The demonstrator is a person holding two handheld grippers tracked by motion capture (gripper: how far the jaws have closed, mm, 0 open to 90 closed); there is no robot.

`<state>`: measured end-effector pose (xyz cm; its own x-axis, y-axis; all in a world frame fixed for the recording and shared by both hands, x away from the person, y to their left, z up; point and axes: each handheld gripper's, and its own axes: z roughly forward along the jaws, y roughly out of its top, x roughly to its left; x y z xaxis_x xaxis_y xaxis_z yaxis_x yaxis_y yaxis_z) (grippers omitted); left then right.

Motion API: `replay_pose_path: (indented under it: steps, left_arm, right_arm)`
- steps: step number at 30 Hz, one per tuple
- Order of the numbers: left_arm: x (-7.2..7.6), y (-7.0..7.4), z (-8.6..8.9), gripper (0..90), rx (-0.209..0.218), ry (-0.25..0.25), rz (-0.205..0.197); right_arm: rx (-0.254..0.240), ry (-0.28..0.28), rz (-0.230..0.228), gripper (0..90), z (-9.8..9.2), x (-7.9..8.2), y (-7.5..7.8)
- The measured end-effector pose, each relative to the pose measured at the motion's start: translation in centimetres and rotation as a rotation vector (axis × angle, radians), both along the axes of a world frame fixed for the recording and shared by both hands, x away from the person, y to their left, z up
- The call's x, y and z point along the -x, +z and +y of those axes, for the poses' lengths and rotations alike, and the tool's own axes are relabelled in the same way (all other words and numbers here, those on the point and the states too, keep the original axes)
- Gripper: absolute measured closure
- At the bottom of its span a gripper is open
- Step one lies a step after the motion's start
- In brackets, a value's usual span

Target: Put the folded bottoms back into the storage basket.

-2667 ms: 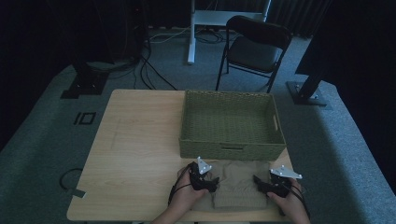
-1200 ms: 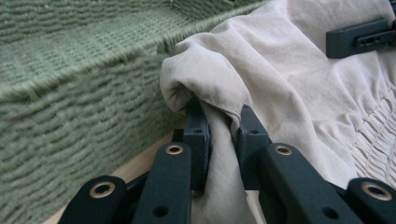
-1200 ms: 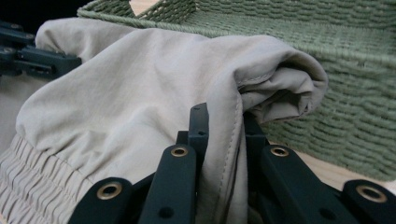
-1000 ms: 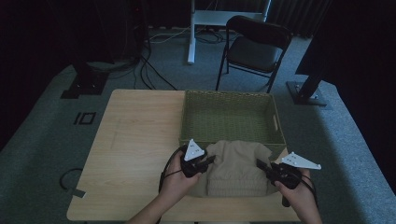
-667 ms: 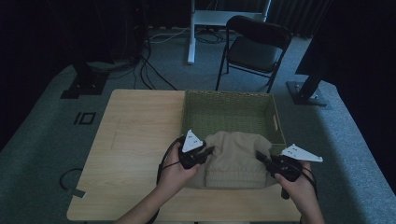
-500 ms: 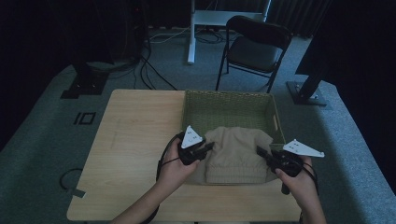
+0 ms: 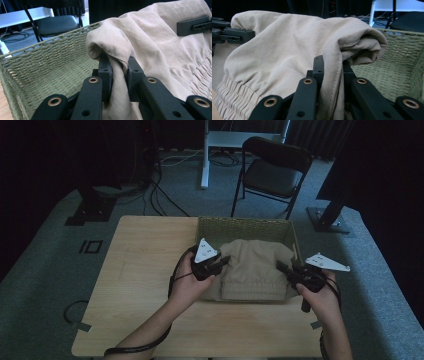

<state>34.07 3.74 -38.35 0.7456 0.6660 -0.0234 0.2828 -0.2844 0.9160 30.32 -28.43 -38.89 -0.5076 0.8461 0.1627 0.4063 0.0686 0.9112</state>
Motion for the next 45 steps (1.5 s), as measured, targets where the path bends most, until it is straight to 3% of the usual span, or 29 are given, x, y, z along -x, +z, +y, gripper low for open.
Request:
replay_pose_path:
  steps: [6, 12, 18, 27, 33, 37, 45]
  left_arm:
    - [-1.5, 0.6, -0.1, 79.5, 0.006, 0.008, -0.003]
    - [-2.8, 1.6, -0.4, 79.5, 0.005, 0.0, -0.037]
    - [-4.5, 2.2, -0.6, 79.5, 0.044, 0.01, -0.036]
    - [-7.1, 2.3, -1.0, 79.5, 0.043, 0.032, -0.039]
    - [-9.2, 1.3, -1.4, 79.5, 0.066, 0.061, -0.025]
    - [-10.4, 0.3, -1.7, 79.4, 0.061, 0.077, -0.015]
    - [-12.2, -2.0, -2.3, 79.5, 0.059, 0.112, 0.05]
  right_arm:
    - [0.01, -0.008, -0.003, 80.6, 0.0, -1.5, 0.8]
    - [0.017, -0.019, 0.001, 80.6, -0.2, -3.2, 1.8]
    - [0.018, -0.031, -0.005, 80.6, -0.3, -4.6, 2.4]
    - [0.012, -0.047, 0.001, 80.6, -0.5, -7.3, 2.9]
    - [0.014, -0.059, -0.004, 80.5, -0.7, -9.3, 2.5]
    - [0.029, -0.067, 0.022, 80.5, -0.8, -10.9, 1.8]
    - [0.054, -0.075, 0.062, 80.4, -0.6, -13.7, -0.8]
